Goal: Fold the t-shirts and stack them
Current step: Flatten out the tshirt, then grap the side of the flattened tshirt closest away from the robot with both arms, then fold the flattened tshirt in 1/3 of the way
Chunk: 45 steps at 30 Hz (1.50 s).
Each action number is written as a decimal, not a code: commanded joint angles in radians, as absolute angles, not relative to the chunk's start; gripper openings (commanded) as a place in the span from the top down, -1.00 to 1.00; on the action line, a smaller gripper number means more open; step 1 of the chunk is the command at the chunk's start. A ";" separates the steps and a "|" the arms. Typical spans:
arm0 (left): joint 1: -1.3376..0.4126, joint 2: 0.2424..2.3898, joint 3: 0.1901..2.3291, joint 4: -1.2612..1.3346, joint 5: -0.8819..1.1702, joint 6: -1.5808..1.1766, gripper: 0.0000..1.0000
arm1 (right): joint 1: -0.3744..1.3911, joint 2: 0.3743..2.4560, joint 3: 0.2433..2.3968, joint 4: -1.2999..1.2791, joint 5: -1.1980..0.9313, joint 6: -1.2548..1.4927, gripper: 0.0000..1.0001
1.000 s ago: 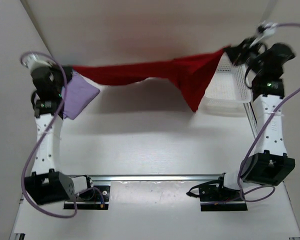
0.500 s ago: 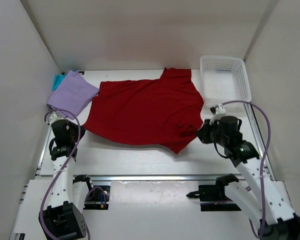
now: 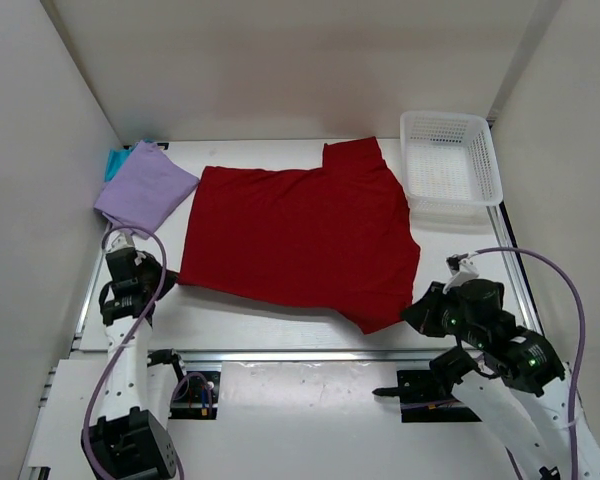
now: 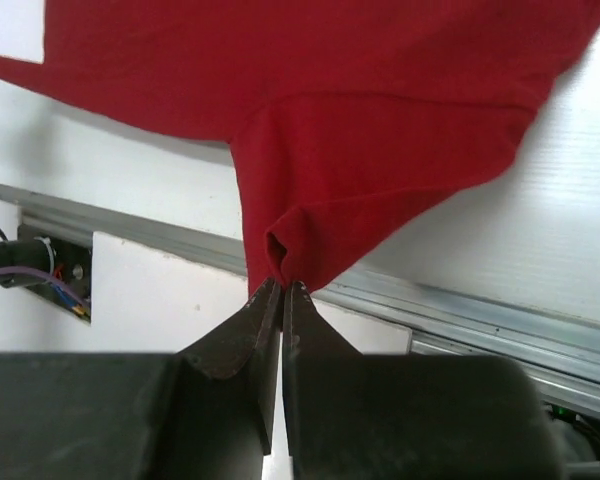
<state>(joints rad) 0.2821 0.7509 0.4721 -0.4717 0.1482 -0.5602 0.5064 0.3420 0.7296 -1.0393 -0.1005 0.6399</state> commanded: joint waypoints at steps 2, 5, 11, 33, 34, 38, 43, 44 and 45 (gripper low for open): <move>0.319 0.793 0.480 -0.440 0.206 -0.557 1.00 | 0.592 0.460 0.606 -0.946 -0.048 0.709 1.00; 0.272 0.831 0.503 -0.400 0.148 -0.584 1.00 | 0.604 0.622 0.623 -0.789 0.035 0.617 1.00; 0.189 0.942 0.548 -0.267 0.054 -0.682 1.00 | 0.128 0.931 0.692 -0.530 -0.254 0.376 1.00; 0.203 1.560 0.864 -0.147 0.046 -0.716 1.00 | 0.064 1.738 1.273 -0.347 -0.169 0.336 1.00; 0.204 1.569 0.868 -0.149 0.043 -0.719 1.00 | 0.063 1.764 1.301 -0.350 -0.169 0.337 1.00; 0.189 1.589 0.880 -0.149 0.038 -0.712 1.00 | 0.072 1.850 1.380 -0.360 -0.144 0.327 1.00; 0.190 1.574 0.876 -0.150 0.098 -0.700 0.44 | 0.092 1.951 1.514 -0.411 -0.150 0.308 0.98; 0.198 1.565 0.868 -0.155 0.103 -0.706 0.36 | 0.089 1.956 1.523 -0.410 -0.146 0.307 1.00; 0.199 1.534 0.868 -0.161 0.116 -0.703 0.17 | 0.092 1.953 1.532 -0.416 -0.140 0.311 0.77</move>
